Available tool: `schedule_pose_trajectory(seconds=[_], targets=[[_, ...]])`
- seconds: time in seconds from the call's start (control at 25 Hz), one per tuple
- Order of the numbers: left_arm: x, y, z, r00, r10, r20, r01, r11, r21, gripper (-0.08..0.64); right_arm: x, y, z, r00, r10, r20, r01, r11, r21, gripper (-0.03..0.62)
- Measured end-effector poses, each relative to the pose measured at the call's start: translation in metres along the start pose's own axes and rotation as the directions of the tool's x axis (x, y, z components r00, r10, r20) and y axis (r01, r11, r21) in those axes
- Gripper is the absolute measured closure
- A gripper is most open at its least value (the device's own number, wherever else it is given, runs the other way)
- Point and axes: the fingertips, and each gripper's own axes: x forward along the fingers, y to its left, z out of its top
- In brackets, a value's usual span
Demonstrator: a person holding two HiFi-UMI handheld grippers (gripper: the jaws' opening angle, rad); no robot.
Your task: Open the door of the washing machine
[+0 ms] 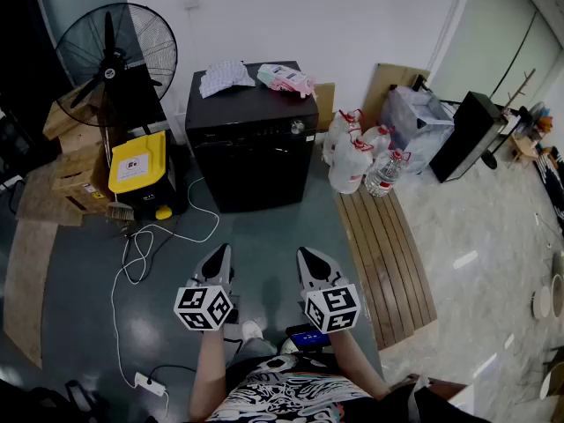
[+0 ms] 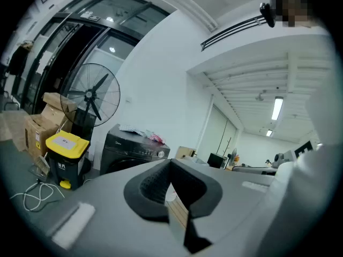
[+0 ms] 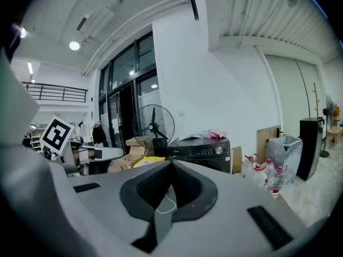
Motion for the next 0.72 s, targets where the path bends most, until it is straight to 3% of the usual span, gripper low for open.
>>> schedule_pose_trajectory(seconds=[0.36, 0.52, 0.56, 0.6, 0.68, 0.72], targets=[[-0.017, -0.003, 0.001, 0.999, 0.032, 0.007, -0.033, 0.996, 0.079, 0.560, -0.006, 0.010, 0.000, 1.000, 0.016, -0.002, -0.016, 1.000, -0.012, 0.591], [-0.014, 0.002, 0.000, 0.999, 0.037, 0.005, -0.037, 0.997, 0.067, 0.558, -0.002, 0.012, -0.003, 0.997, 0.077, 0.005, -0.077, 0.996, 0.050, 0.589], [-0.011, 0.004, -0.002, 0.999, 0.032, 0.002, -0.032, 0.998, 0.060, 0.552, 0.000, 0.013, -0.005, 0.995, 0.097, 0.005, -0.097, 0.993, 0.068, 0.589], [-0.007, 0.007, -0.003, 1.000, 0.023, 0.000, -0.023, 0.998, 0.054, 0.485, 0.005, 0.014, -0.006, 0.993, 0.118, 0.002, -0.117, 0.990, 0.080, 0.587], [0.003, 0.017, -0.003, 1.000, 0.019, -0.002, -0.019, 0.998, 0.054, 0.392, 0.017, 0.015, -0.009, 0.989, 0.147, -0.007, -0.146, 0.986, 0.086, 0.434], [0.010, 0.023, -0.003, 1.000, 0.024, -0.004, -0.024, 0.998, 0.062, 0.382, 0.026, 0.014, -0.010, 0.989, 0.148, -0.012, -0.147, 0.986, 0.083, 0.426]])
